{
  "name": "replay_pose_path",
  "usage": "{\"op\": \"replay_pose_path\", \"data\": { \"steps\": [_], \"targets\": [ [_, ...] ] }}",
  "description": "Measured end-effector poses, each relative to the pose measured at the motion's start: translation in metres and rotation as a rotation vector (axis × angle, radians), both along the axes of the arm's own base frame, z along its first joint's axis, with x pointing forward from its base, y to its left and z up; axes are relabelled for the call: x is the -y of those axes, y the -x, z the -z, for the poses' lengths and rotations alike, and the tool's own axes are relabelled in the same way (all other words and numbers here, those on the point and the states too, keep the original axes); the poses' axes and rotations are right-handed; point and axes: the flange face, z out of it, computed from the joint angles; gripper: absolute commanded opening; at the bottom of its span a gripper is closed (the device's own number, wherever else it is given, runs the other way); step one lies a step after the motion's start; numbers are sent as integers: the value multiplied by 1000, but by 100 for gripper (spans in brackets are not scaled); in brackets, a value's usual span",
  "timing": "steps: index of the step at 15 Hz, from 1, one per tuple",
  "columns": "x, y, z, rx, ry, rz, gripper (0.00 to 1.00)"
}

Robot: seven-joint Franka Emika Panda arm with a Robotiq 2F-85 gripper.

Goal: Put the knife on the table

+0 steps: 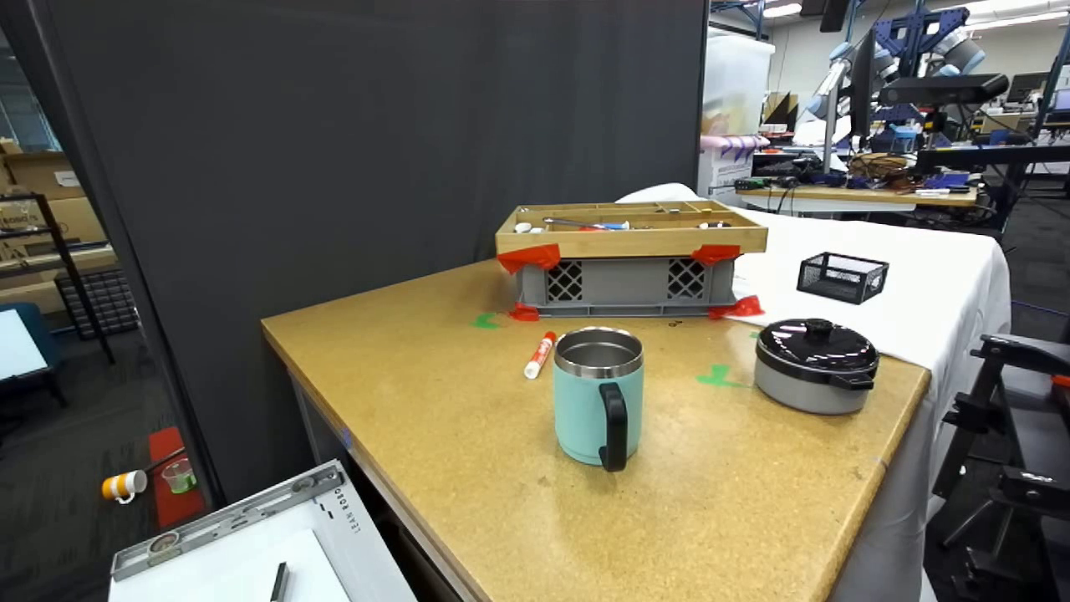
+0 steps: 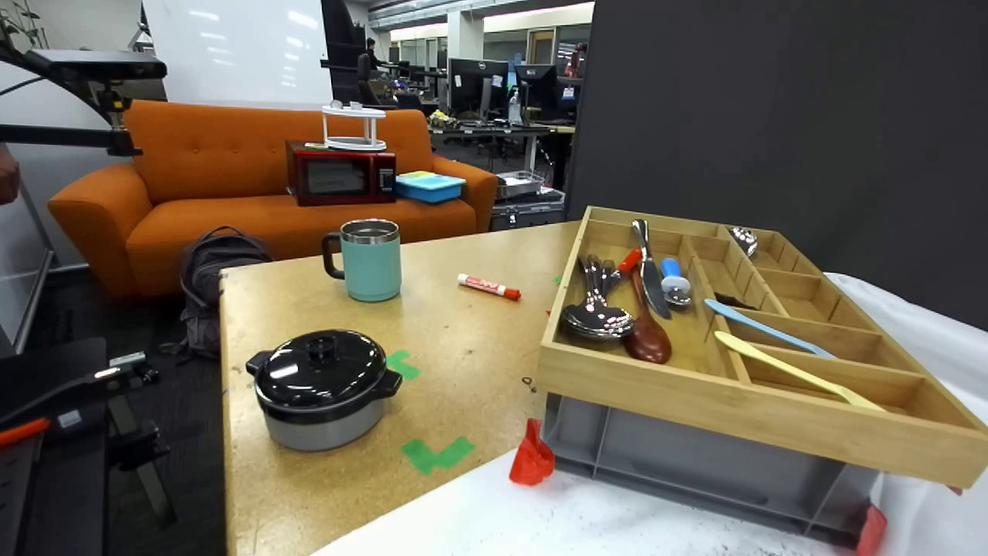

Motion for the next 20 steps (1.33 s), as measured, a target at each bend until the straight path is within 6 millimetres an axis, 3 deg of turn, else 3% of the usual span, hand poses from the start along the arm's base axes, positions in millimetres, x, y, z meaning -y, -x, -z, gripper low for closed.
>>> {"op": "replay_pose_path", "data": {
  "steps": [14,17,20],
  "targets": [
    [-1,-3,4,-10,12,-32,100],
    [-3,-21,14,-25,30,-129,100],
    [-2,-55,22,-20,63,-231,100]
  ]
}}
